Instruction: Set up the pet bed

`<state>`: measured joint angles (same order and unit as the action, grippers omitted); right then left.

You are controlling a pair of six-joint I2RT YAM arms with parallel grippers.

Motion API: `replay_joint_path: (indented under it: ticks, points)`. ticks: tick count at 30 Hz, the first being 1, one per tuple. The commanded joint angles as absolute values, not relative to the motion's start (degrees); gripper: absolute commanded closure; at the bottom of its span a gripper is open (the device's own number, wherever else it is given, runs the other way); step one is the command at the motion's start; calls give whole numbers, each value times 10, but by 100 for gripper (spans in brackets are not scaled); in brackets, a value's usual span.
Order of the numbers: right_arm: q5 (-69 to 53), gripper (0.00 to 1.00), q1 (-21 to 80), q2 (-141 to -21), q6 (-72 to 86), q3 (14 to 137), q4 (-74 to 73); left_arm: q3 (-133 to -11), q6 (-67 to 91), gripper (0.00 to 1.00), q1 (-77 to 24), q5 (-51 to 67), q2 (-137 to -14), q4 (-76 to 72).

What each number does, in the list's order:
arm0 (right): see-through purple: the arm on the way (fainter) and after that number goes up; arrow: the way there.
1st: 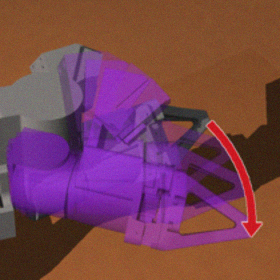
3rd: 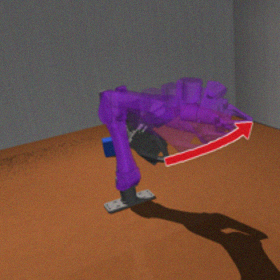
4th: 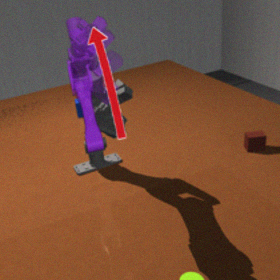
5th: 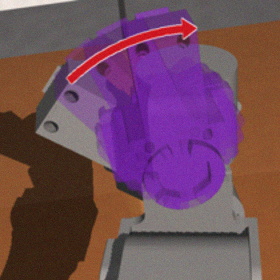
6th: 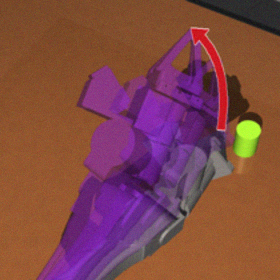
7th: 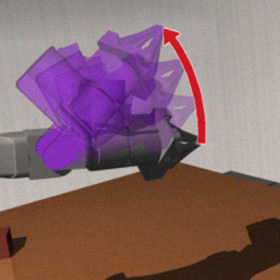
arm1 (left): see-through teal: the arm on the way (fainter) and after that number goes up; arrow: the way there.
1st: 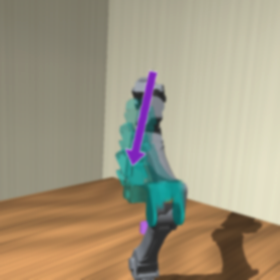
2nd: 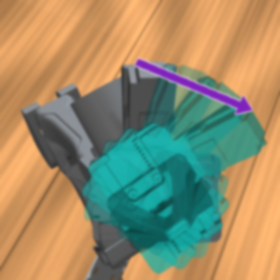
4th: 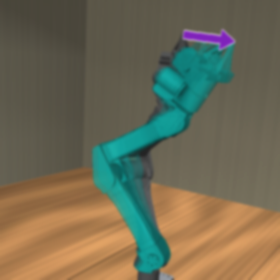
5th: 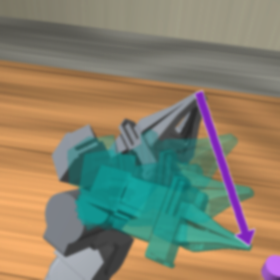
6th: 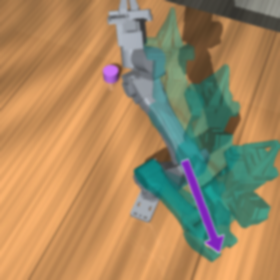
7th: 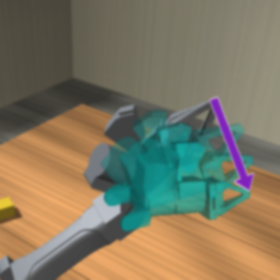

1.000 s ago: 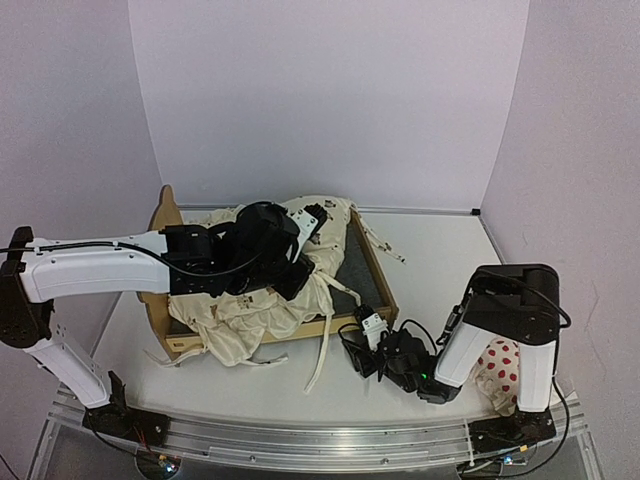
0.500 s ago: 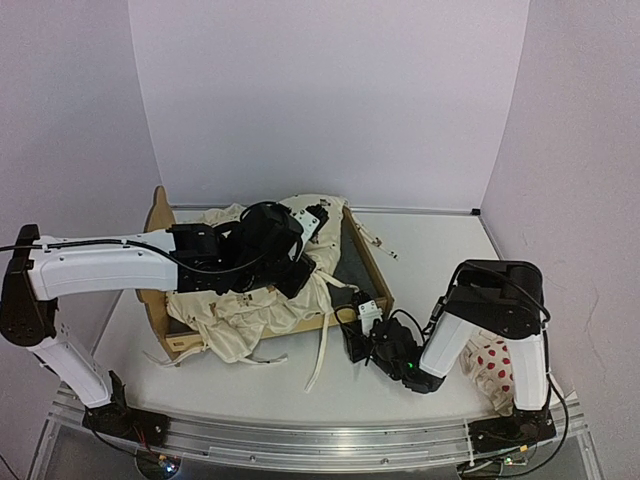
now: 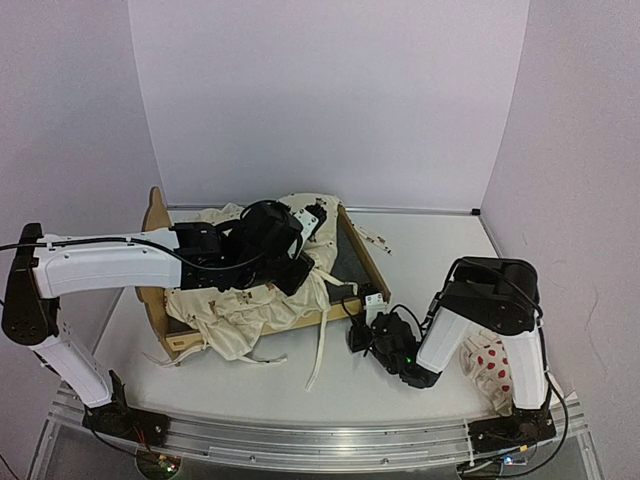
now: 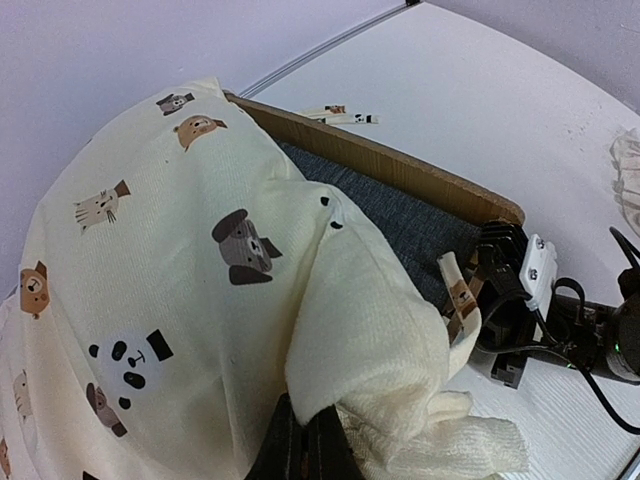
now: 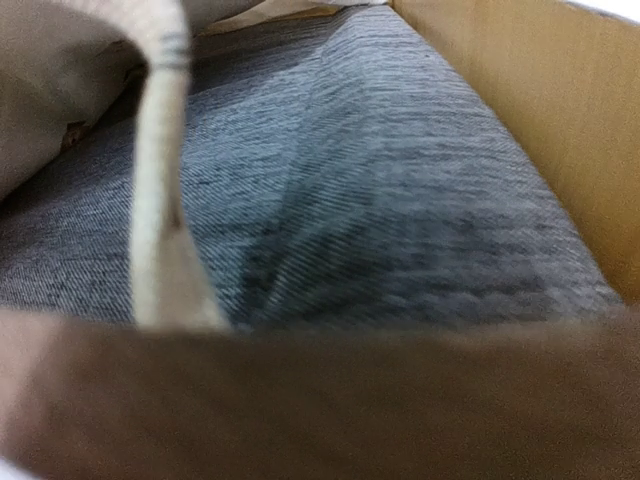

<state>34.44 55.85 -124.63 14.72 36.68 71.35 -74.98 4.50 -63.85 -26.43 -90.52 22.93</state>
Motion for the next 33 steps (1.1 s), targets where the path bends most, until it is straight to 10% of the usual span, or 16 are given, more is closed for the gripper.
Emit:
replay_joint_path:
  ticks: [1, 10, 18, 25, 33]
  points:
    - [320, 100, 554, -1216, 154, 328, 718, -767, 41, 100, -632, -261, -900, 226]
    - [186, 99, 554, -1163, 140, 288, 718, -772, 38, 100, -629, -252, -900, 226]
    - [140, 58, 554, -1013, 145, 175, 690, -779, 43, 100, -629, -245, -923, 233]
    - [199, 40, 554, -737, 155, 228, 256, -793, 50, 100, -628, -250, -946, 233]
    - [241, 30, 488, -757, 184, 367, 56, -799, 55, 100, -627, -249, -953, 233]
